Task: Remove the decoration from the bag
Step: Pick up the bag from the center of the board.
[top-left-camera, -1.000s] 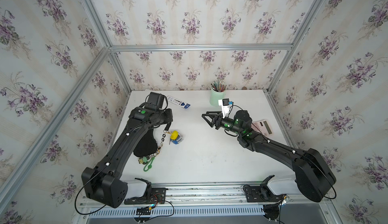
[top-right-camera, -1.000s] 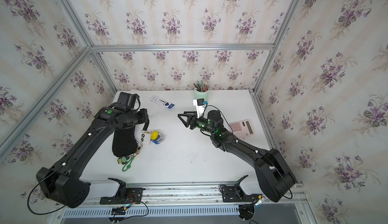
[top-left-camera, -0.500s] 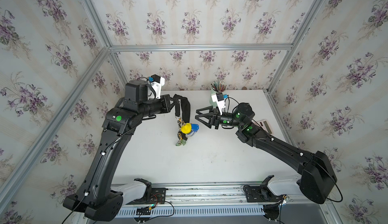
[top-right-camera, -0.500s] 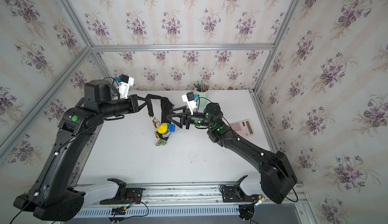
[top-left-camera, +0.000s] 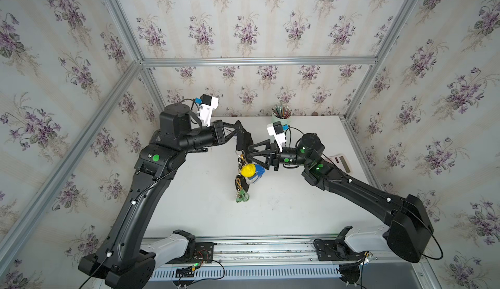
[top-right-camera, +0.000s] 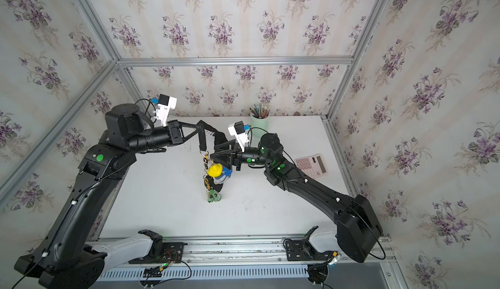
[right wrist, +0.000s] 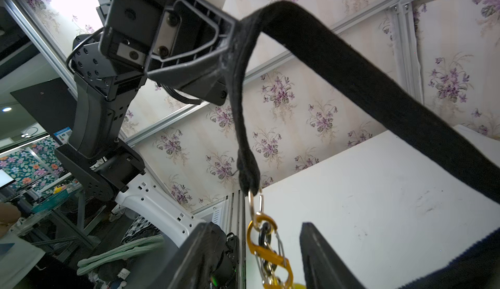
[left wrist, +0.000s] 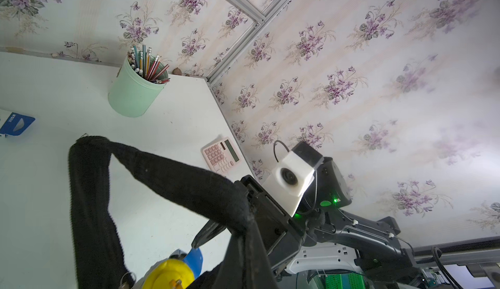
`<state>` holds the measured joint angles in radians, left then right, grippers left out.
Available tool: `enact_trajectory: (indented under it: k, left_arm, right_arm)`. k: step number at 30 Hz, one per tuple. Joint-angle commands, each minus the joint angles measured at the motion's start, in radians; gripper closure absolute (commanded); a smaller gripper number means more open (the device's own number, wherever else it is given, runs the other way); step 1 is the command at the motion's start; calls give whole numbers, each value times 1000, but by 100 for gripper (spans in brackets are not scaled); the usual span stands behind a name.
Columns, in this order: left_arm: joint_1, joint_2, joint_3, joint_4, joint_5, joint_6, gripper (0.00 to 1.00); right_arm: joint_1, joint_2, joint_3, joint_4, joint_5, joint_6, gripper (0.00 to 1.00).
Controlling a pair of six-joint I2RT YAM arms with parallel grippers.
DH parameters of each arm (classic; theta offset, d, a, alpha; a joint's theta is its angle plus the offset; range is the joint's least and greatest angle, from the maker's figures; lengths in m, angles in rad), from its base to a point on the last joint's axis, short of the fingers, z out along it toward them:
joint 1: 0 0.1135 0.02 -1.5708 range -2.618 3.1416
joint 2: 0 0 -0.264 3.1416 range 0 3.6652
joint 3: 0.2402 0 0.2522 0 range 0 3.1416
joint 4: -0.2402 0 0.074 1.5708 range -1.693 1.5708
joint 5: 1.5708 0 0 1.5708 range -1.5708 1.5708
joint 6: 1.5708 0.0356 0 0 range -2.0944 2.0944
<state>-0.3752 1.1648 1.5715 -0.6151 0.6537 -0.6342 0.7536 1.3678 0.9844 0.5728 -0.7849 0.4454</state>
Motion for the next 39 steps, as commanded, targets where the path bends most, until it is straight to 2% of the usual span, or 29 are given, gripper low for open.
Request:
enact_trajectory:
  k: [1, 9, 16, 21, 28, 32, 39]
  left_arm:
    - [-8, -27, -17, 135, -33, -55, 100]
    - [-16, -46, -13, 144, -20, -79, 100]
    - [-25, -56, -31, 170, -19, -87, 100]
    - [-27, -56, -39, 191, -1, -94, 100]
    - [-28, -67, -44, 204, 1, -104, 100]
    - [-29, -78, -49, 210, 6, -111, 100]
    - [-30, -88, -50, 207, 10, -114, 100]
  right_arm:
    - [30, 12, 7, 13, 42, -47, 44]
    - [65, 46, 38, 73, 143, -63, 51]
    - [66, 59, 63, 109, 93, -60, 56]
    - [66, 42, 34, 151, 83, -44, 72]
    - [66, 26, 8, 196, 48, -29, 81]
    - [66, 30, 11, 204, 56, -16, 90]
    - [66, 32, 11, 236, 25, 10, 84]
